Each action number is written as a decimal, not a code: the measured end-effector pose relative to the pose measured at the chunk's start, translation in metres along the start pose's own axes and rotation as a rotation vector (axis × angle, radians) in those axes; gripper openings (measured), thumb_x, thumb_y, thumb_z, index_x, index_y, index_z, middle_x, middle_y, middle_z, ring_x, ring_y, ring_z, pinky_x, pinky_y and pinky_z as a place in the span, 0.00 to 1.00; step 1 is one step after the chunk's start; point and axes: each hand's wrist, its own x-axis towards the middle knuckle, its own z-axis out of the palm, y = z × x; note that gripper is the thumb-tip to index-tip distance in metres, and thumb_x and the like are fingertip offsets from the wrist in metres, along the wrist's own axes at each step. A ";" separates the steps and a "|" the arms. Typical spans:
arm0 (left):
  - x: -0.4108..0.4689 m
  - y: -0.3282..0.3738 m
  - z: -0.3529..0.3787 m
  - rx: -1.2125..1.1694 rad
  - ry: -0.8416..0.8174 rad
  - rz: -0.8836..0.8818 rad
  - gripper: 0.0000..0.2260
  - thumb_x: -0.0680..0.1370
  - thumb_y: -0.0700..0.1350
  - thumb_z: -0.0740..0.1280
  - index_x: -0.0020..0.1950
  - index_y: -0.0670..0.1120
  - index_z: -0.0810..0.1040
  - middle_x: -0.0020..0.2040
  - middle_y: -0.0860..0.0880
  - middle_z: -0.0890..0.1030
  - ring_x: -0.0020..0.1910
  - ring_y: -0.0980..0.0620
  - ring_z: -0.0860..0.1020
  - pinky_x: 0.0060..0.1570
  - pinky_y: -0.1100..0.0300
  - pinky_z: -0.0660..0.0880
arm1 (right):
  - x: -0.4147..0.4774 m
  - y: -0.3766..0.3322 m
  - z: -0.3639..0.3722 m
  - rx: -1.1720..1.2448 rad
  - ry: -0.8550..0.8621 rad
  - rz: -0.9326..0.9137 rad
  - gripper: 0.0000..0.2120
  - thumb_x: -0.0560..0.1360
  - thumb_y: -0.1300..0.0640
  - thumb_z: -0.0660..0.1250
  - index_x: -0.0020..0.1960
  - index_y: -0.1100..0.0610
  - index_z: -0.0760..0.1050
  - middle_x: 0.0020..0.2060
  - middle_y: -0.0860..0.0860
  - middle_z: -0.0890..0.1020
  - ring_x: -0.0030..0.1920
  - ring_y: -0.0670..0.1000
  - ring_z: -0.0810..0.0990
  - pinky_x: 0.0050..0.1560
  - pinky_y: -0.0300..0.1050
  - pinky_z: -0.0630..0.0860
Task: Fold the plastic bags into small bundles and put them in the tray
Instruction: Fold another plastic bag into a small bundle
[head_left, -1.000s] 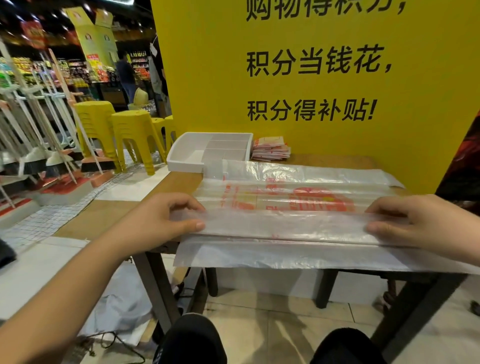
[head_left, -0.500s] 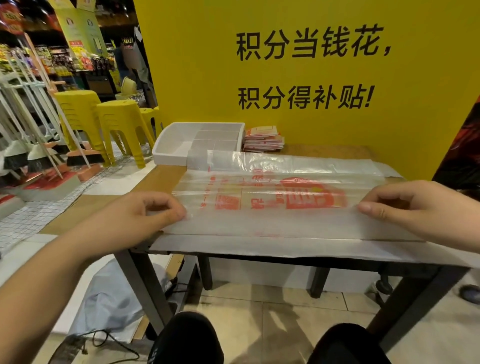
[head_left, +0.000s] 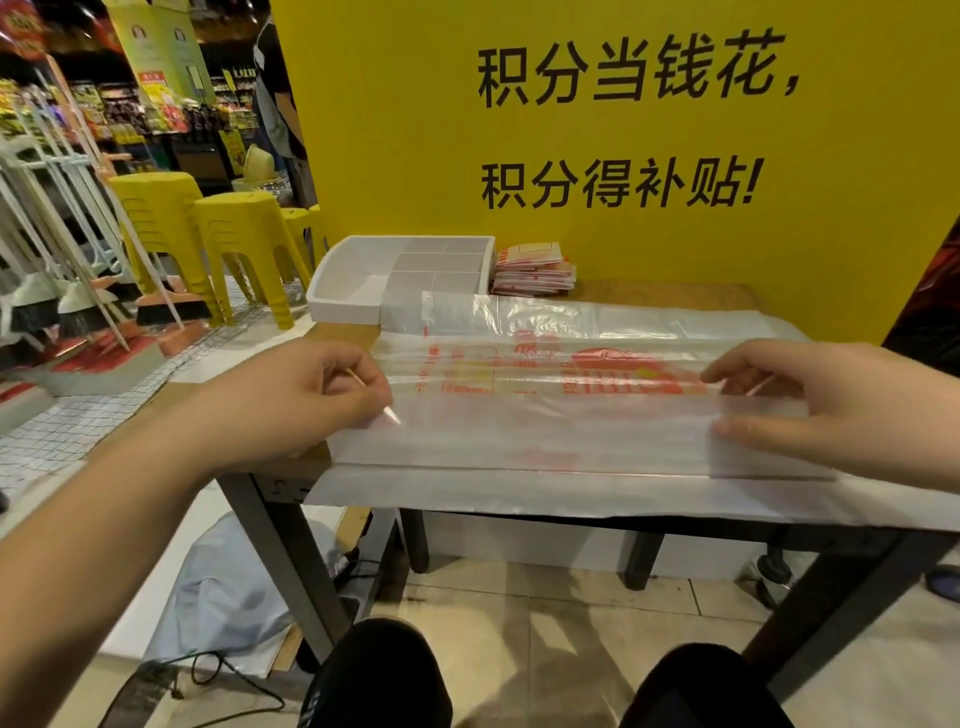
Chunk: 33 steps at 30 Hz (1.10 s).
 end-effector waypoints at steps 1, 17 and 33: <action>0.000 0.002 0.001 -0.009 0.029 0.020 0.02 0.77 0.54 0.68 0.48 0.60 0.81 0.43 0.48 0.86 0.47 0.38 0.83 0.53 0.36 0.78 | -0.001 -0.001 0.005 -0.057 0.034 -0.065 0.23 0.65 0.28 0.63 0.59 0.29 0.70 0.54 0.33 0.78 0.55 0.35 0.77 0.55 0.38 0.74; 0.000 -0.007 0.036 0.217 0.254 0.215 0.09 0.79 0.45 0.68 0.48 0.61 0.78 0.48 0.60 0.78 0.46 0.62 0.76 0.44 0.64 0.72 | -0.025 -0.036 0.054 -0.144 0.153 -0.397 0.20 0.84 0.39 0.50 0.61 0.41 0.79 0.66 0.36 0.74 0.66 0.41 0.73 0.62 0.46 0.75; -0.001 0.037 0.119 0.441 0.019 0.342 0.28 0.79 0.63 0.38 0.80 0.63 0.50 0.80 0.64 0.51 0.78 0.64 0.46 0.76 0.60 0.41 | -0.005 -0.070 0.088 0.205 0.324 -0.015 0.09 0.79 0.47 0.65 0.55 0.46 0.82 0.51 0.38 0.82 0.55 0.38 0.77 0.55 0.39 0.75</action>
